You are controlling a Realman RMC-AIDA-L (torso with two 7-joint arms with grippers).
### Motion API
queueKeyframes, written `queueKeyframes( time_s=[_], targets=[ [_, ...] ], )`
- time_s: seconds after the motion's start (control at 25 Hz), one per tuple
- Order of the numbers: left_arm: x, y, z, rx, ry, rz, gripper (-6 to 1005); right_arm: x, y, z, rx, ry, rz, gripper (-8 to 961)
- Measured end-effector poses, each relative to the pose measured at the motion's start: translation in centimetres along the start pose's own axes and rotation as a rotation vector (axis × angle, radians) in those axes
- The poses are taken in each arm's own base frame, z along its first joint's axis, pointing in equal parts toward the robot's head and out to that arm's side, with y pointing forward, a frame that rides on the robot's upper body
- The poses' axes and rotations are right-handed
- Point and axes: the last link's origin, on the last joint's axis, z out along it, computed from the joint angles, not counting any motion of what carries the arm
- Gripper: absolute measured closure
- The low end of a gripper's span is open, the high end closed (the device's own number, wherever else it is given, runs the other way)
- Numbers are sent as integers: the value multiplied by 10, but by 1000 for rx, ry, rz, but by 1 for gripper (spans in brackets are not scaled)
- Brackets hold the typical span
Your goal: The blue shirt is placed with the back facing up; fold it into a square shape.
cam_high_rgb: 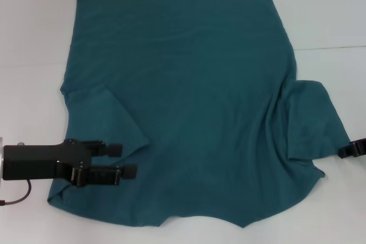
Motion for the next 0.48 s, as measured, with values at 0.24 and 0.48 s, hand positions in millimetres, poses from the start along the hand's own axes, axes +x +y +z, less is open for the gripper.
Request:
queueKeyframes(
  time_s=[0.24, 0.48],
  targets=[
    [-1, 0, 0, 2, 0, -3, 159, -2, 4, 1, -17, -8, -4, 697],
    [-2, 0, 0, 2, 1, -5, 159, -10, 5, -7, -37, -61, 3, 883]
  ],
)
